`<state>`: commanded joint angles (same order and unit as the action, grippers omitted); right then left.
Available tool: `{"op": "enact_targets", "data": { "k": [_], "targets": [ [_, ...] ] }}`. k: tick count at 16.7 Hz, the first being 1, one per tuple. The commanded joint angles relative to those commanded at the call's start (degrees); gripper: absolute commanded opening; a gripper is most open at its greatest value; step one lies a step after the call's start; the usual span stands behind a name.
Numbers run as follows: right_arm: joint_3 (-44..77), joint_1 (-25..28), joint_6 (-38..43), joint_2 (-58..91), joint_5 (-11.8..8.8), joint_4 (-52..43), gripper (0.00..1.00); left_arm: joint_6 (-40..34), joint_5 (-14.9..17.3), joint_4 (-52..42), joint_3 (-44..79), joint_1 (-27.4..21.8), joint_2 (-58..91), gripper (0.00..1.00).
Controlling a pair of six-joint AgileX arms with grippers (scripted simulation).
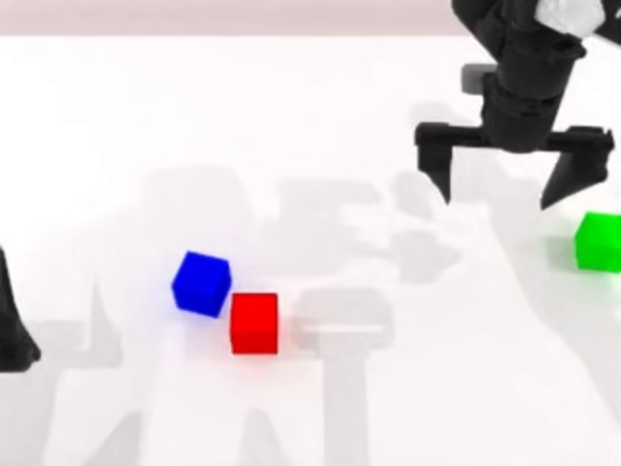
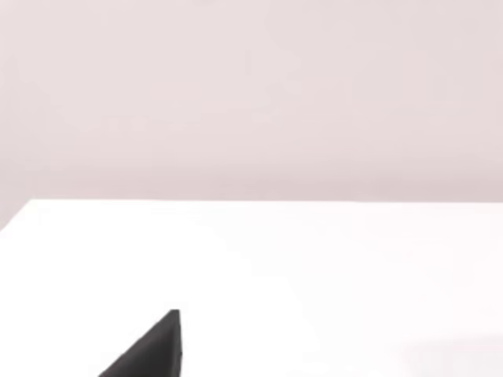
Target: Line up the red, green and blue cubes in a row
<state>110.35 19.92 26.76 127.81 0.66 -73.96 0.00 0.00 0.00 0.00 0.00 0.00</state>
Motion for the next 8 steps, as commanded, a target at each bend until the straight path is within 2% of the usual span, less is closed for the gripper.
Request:
{"op": "enact_targets", "data": {
  "k": [4,6,8],
  "targets": [
    [-12.70,-12.51,-10.31,-7.33,-0.39,5.67,1.00,0.00,0.00,0.00,0.00,0.00,0.00,1.00],
    [-15.49,-15.33,-13.04,-9.40,-0.52,7.30,1.00,0.00,0.00,0.00,0.00,0.00,0.00,1.00],
    [-16.01,-15.86,-13.55,-9.81,-0.56,7.63,1.00,0.00,0.00,0.00,0.00,0.00,0.00,1.00]
  ]
}}
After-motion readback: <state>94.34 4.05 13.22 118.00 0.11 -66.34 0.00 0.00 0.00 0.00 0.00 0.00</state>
